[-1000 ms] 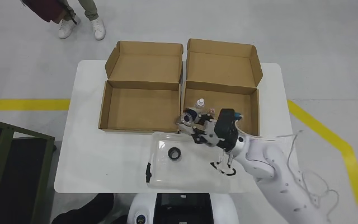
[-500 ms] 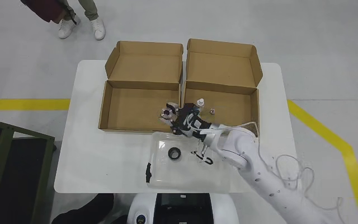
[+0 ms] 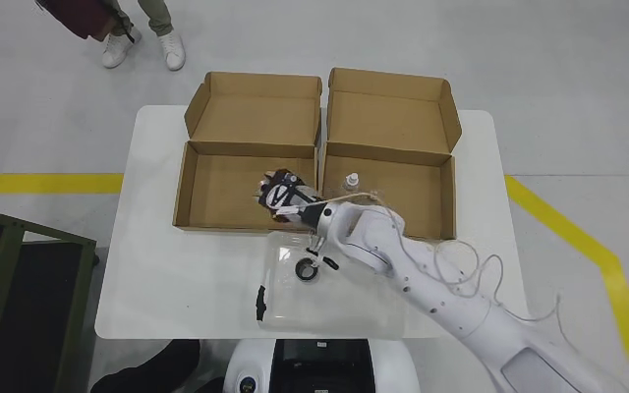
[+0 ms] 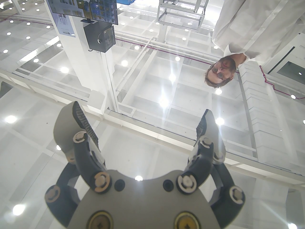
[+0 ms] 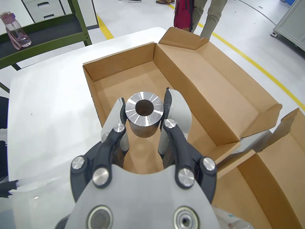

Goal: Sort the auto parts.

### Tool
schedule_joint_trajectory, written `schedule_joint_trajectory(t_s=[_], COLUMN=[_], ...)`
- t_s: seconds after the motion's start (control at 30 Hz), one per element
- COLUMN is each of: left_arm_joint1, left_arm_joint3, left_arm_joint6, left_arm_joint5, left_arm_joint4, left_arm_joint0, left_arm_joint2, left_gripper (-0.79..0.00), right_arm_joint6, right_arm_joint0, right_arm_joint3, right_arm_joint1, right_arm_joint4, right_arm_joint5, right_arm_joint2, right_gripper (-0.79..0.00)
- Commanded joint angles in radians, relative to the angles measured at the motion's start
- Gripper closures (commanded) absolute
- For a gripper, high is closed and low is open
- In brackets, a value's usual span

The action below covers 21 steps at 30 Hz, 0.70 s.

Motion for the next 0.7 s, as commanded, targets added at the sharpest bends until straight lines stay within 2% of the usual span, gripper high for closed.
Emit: schedule_joint_trajectory(t_s=[0.0,0.37,0.67], left_arm_joint1=[0.000,0.000,0.000], left_arm_joint3=[0.000,0.000,0.000], left_arm_joint6=[0.000,0.000,0.000], left_arm_joint5=[0.000,0.000,0.000], left_arm_joint4=[0.000,0.000,0.000], left_arm_joint0=[0.000,0.000,0.000], left_arm_joint2=[0.000,0.000,0.000], left_gripper=[-0.785,-0.785,-0.785], right_arm_joint6=[0.014,0.049,0.085], right_arm_joint0=[0.029,0.127,0.164], right_arm_joint3=[0.036,0.237,0.354], right_arm_joint1=[-0.020,-0.120,-0.177], right_arm_joint4=[0.004,0.063,0.073], right_arm_joint5=[0.009,0.010,-0.003], right_arm_joint2=[-0.023,-0.109,-0.133], right_gripper=[0.000,0.000,0.000])
